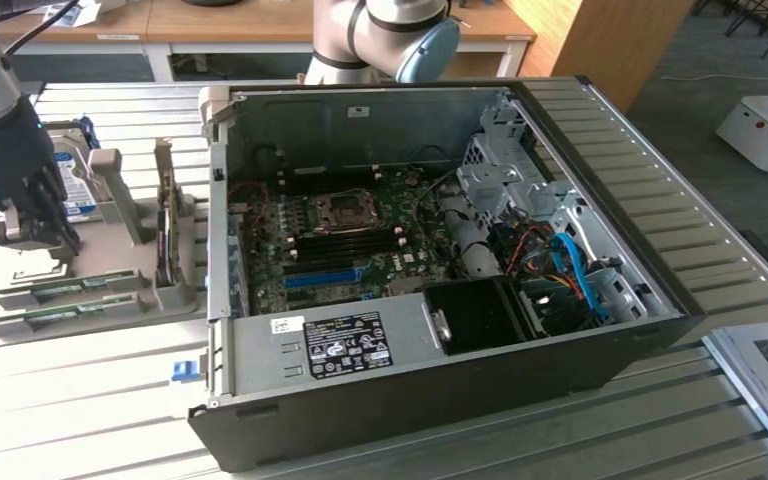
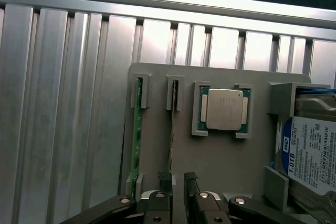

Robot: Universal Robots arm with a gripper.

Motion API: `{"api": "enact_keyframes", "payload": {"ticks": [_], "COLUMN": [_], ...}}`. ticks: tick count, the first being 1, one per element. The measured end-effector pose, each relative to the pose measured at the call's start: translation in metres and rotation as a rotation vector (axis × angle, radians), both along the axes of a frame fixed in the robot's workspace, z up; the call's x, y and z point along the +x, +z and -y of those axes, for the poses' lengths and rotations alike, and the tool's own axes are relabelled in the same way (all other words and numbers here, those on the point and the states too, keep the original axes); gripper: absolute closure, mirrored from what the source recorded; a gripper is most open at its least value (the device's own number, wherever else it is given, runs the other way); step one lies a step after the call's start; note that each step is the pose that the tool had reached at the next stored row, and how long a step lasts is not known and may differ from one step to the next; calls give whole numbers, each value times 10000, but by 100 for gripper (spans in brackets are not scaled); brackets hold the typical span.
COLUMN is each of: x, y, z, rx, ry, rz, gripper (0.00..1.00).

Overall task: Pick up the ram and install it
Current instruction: 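Pick up the ram and move it above insertion slot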

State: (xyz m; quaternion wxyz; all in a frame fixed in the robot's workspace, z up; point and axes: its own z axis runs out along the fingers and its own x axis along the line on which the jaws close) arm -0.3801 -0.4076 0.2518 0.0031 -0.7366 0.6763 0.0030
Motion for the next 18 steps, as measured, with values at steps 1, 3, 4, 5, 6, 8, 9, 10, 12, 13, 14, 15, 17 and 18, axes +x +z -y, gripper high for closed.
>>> {"api": "enact_keyframes", "payload": {"ticks": [1,3,4,5,6,8,9,10,12,13,14,15,17,18], "x": [0,0,-1,0,0,0,0,0,0,0,0,-1,-1,0], "y": [0,-1,-2,-2,-2,-1,-2,-1,-1,-1,-1,-1,-1,-1], "z": [0,0,3,8,15,33,43,55,81,93,105,118,146,162], "rx": [0,1,1,2,1,1,2,1,1,1,1,1,1,0], "ry": [0,-1,-2,-2,0,0,0,-1,0,-1,-1,-1,-1,0], "rz": [0,1,2,3,3,2,3,2,1,2,1,2,2,2], "gripper": [76,76,76,76,76,76,76,76,76,76,76,76,76,76]}}
